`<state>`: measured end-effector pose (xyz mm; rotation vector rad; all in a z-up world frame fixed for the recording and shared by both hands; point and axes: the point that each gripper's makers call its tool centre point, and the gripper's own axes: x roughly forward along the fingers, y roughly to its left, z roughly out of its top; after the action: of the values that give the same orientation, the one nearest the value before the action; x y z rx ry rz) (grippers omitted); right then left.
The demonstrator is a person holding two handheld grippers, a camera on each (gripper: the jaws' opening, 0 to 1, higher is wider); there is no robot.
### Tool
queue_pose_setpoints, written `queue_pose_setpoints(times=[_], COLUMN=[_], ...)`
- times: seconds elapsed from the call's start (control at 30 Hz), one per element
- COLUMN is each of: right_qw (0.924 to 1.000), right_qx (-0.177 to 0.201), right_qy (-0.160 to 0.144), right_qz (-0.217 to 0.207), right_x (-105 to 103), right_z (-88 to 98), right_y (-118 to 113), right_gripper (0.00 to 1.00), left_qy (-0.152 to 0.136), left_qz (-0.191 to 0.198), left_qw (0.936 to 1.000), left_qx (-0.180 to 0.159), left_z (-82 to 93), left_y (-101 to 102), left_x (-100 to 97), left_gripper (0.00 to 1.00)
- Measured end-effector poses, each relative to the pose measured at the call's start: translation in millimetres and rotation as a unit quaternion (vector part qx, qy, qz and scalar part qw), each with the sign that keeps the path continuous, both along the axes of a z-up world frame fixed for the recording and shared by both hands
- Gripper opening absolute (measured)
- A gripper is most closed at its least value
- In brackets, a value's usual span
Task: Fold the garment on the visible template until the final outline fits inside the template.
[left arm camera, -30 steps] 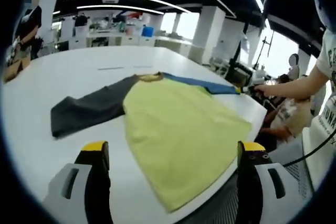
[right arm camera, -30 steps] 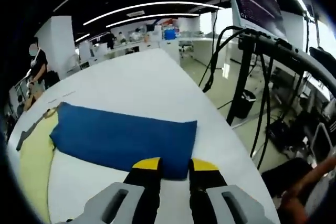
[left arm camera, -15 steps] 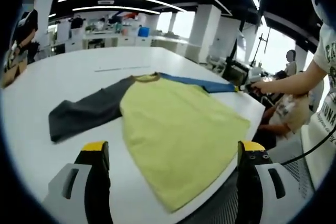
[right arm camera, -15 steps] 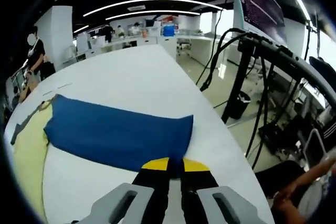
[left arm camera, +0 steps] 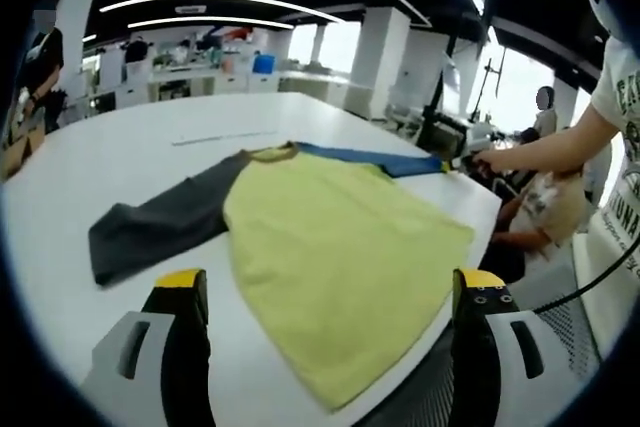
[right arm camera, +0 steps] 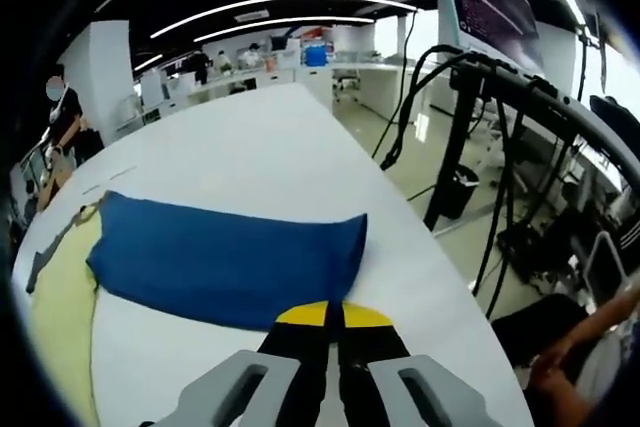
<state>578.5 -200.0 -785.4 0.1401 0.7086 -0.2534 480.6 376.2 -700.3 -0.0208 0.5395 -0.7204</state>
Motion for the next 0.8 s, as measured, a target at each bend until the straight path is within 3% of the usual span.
queue_pose_setpoints(times=[0.37, 0.8], right_qw=[0.9998, 0.9987], right_qx=[0.005, 0.002], right_qy=[-0.017, -0.04], right_qz=[0.0, 0.031], right_x=[7, 25], right_z=[11.3, 32.8], right_y=[-3, 20], right_gripper=[0.0, 0.0], left_qy=[-0.001, 0.006], left_qz=[-0.003, -0.011], left_qw=[1.0, 0.9999], left_qx=[0.003, 0.004], left_z=[0.4, -3.0], left_y=[2, 1], left_x=[1.0, -3.4], left_gripper=[0.99, 0.99])
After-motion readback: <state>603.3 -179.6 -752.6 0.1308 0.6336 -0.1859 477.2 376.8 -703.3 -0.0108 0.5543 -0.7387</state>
